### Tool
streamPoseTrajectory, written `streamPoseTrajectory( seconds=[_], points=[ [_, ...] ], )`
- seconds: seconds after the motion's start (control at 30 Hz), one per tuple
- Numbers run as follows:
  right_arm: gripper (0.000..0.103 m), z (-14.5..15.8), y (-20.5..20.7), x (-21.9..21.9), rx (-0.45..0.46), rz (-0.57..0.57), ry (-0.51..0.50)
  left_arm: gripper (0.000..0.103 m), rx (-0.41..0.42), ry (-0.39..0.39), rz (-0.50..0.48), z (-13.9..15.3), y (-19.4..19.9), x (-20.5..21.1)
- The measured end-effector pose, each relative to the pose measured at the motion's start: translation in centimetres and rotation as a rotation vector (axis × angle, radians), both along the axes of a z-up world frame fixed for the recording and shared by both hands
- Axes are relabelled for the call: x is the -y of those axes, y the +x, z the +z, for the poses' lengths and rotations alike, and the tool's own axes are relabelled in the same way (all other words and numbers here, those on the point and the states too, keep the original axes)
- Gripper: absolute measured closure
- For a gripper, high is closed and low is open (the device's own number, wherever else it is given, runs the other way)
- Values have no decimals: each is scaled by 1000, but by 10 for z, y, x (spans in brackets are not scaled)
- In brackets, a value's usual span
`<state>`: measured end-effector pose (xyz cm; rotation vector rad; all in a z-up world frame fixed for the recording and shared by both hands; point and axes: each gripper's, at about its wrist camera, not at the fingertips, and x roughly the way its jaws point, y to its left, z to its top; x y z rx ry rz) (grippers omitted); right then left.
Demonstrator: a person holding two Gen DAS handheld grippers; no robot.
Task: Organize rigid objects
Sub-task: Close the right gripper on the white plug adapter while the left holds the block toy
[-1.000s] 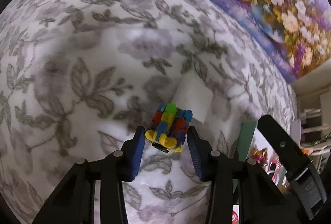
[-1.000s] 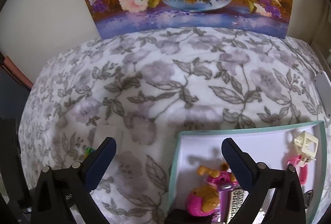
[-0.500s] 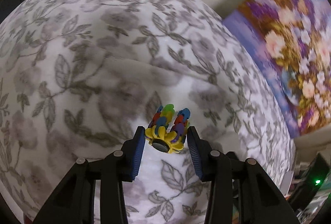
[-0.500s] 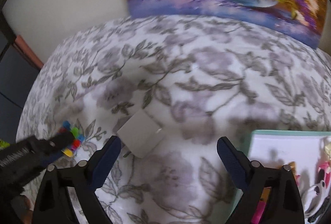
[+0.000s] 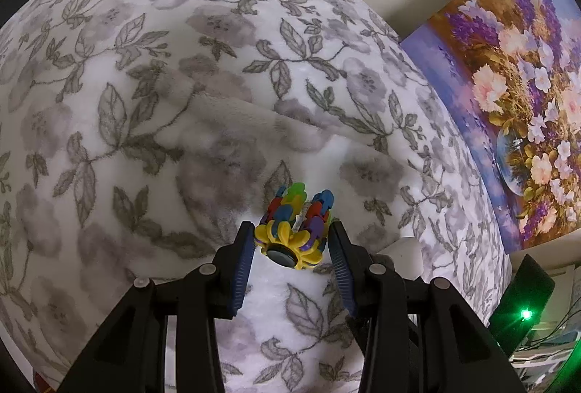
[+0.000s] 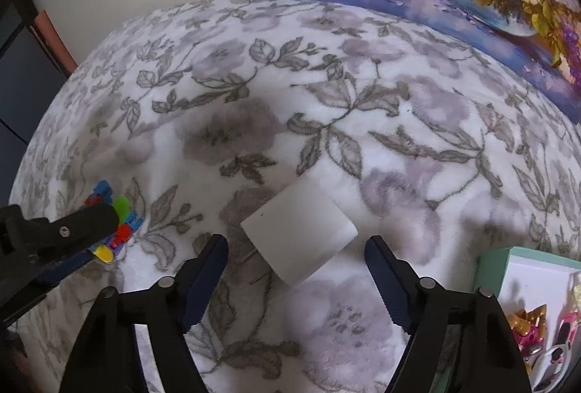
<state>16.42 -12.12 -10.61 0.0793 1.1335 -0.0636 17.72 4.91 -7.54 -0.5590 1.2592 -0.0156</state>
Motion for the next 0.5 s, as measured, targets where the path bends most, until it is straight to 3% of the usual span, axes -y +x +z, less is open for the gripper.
streamPoseTrajectory(
  seconds=[0.2,0.5],
  points=[
    [39,2,0,2,4,8,-7,60,4,1,-2,3,0,1],
    [39,7,-18,6,0,1,31,60,42,17,-31,23,-11,10]
  ],
)
